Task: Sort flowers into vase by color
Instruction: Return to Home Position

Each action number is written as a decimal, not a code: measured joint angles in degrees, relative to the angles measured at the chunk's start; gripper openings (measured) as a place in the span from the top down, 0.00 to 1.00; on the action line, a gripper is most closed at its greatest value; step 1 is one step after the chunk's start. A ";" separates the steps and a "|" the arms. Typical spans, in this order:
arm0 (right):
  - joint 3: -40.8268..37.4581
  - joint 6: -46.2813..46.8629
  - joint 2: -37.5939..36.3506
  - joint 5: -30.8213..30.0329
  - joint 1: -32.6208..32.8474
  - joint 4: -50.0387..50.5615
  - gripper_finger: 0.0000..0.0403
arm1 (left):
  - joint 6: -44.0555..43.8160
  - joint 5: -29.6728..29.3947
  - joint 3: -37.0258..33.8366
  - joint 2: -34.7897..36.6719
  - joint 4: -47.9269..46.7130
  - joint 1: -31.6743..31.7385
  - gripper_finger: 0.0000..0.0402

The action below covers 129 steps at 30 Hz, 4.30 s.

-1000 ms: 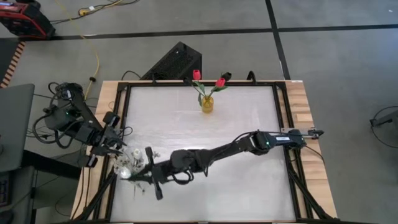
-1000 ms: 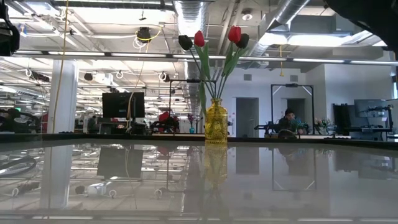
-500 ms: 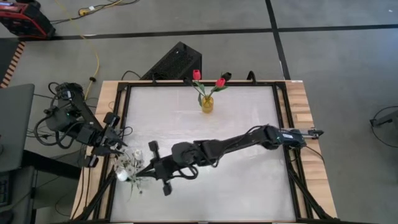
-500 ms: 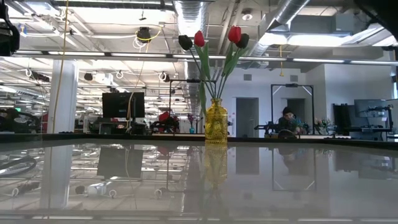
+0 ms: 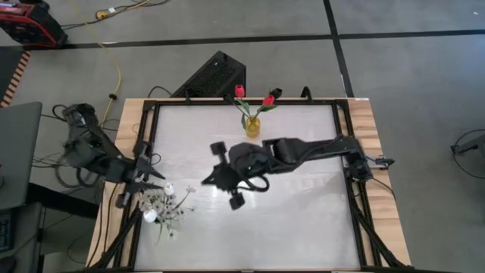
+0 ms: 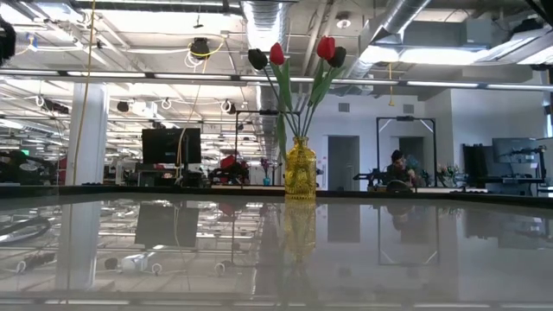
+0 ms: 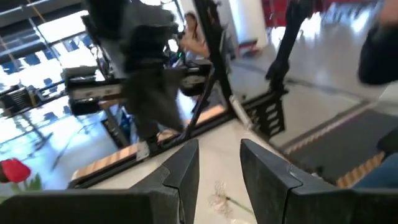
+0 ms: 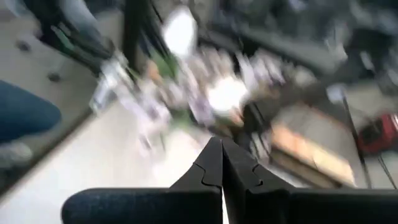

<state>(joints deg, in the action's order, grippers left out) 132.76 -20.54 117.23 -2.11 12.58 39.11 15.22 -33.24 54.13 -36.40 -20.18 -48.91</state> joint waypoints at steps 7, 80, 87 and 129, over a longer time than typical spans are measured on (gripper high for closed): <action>-11.52 2.44 -6.51 -4.09 -4.96 0.07 0.95 | 4.94 3.81 -0.04 -4.23 0.62 8.95 0.73; -106.85 29.11 -57.07 -2.95 -15.35 -73.01 0.94 | -21.90 10.64 -50.66 29.81 20.89 46.93 0.73; -106.85 28.46 -56.96 -2.93 -15.35 -73.02 0.94 | -21.49 15.69 -50.67 29.81 20.65 46.93 0.73; -132.29 32.46 -83.25 -2.82 -19.25 -65.35 0.94 | -23.56 22.09 -53.50 29.80 24.35 46.91 0.73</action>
<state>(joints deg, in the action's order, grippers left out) 0.47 11.91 33.98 -4.93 -6.67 -26.24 -8.33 -11.16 0.62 -6.60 4.17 -2.00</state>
